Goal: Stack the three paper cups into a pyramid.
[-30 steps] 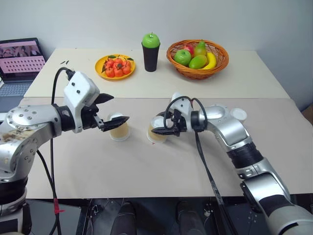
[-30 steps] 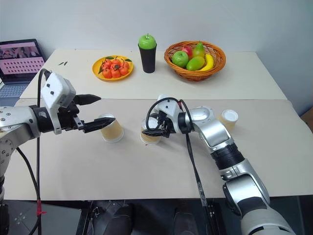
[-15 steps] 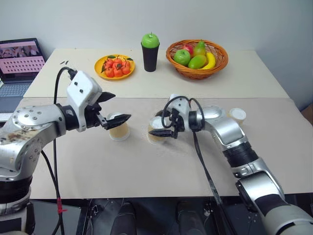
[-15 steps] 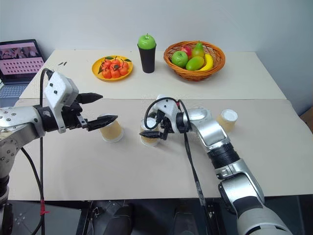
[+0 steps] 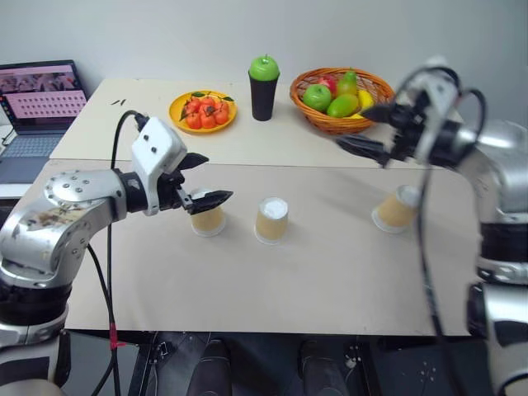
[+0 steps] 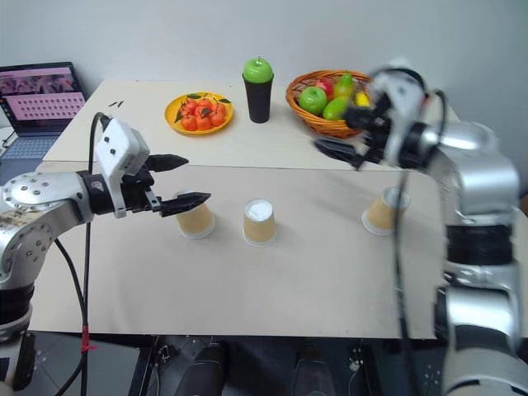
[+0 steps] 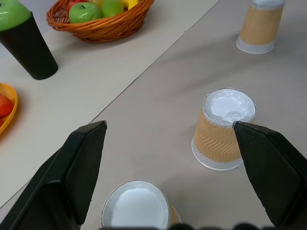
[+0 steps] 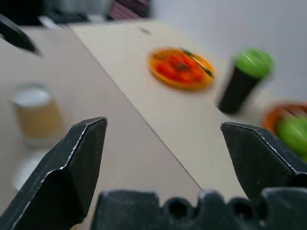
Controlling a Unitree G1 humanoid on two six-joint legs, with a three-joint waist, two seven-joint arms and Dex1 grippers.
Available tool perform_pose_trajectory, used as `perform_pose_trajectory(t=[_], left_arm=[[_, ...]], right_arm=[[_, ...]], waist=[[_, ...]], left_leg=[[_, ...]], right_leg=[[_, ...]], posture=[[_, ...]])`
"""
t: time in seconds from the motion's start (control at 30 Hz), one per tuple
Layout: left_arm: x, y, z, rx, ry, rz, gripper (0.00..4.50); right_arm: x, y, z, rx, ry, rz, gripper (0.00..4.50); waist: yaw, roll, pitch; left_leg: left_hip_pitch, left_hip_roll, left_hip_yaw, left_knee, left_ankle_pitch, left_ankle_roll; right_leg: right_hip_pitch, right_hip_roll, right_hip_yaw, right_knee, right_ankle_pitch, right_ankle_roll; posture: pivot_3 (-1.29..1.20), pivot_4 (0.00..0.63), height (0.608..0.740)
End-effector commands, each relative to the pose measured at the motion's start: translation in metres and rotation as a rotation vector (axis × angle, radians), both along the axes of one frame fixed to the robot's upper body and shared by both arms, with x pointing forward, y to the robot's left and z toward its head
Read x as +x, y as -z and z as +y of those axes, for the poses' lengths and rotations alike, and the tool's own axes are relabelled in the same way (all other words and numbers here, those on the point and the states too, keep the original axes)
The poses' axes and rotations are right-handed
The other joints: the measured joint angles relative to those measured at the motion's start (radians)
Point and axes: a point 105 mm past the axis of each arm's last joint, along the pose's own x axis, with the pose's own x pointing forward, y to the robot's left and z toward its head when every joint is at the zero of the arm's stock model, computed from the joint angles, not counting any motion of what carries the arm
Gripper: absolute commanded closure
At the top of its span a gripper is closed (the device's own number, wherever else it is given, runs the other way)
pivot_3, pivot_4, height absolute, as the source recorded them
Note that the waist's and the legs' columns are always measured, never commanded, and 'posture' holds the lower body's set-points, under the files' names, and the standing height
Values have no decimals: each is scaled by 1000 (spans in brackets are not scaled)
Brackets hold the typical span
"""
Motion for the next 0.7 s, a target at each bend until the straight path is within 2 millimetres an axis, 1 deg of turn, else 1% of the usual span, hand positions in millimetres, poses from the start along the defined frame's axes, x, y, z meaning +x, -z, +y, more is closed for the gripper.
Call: perform_pose_trajectory(t=[0.03,0.07,0.13,0.23,0.33,0.43,0.6,0.7], left_arm=[[2,-14,-8,-10,51,-53,0],[4,-14,-10,-10,64,-51,0],[7,-14,-14,-6,83,-49,0],[11,-15,-20,-7,108,-52,0],[13,-16,-22,-7,124,-53,0],[14,-16,-22,-3,128,-54,0],[13,-17,-20,4,124,-58,0],[12,-19,-18,7,114,-63,0]], right_arm=[[-14,-5,-53,-25,150,-63,42],[-20,0,-69,-11,194,-50,42],[-29,9,-89,18,245,-29,42],[-43,25,-105,92,273,16,42],[-49,38,-111,132,283,47,42],[-51,52,-111,138,286,81,42],[-48,70,-105,142,261,129,42],[-42,84,-102,120,255,157,42]], waist=[[-2,0,0],[-2,0,0],[-4,1,0],[-15,1,0],[-29,0,0],[-38,1,0],[-42,1,0],[-41,0,0]], left_leg=[[0,0,0,0,0,0],[0,0,0,0,0,0],[0,0,0,0,0,0],[1,0,0,0,0,0],[1,0,0,1,0,0],[3,0,0,1,0,0],[3,0,0,1,0,0],[3,0,0,1,0,0]], right_leg=[[0,0,0,0,0,0],[-1,0,0,1,0,0],[0,0,0,0,0,0],[1,0,0,1,0,0],[2,0,1,1,-2,3],[2,0,1,2,-2,3],[3,0,1,2,-2,3],[3,0,1,1,-2,4]], posture=[[0,150,737],[0,150,737],[0,150,737],[0,150,737],[0,150,737],[0,150,737],[0,150,737],[0,150,737]])
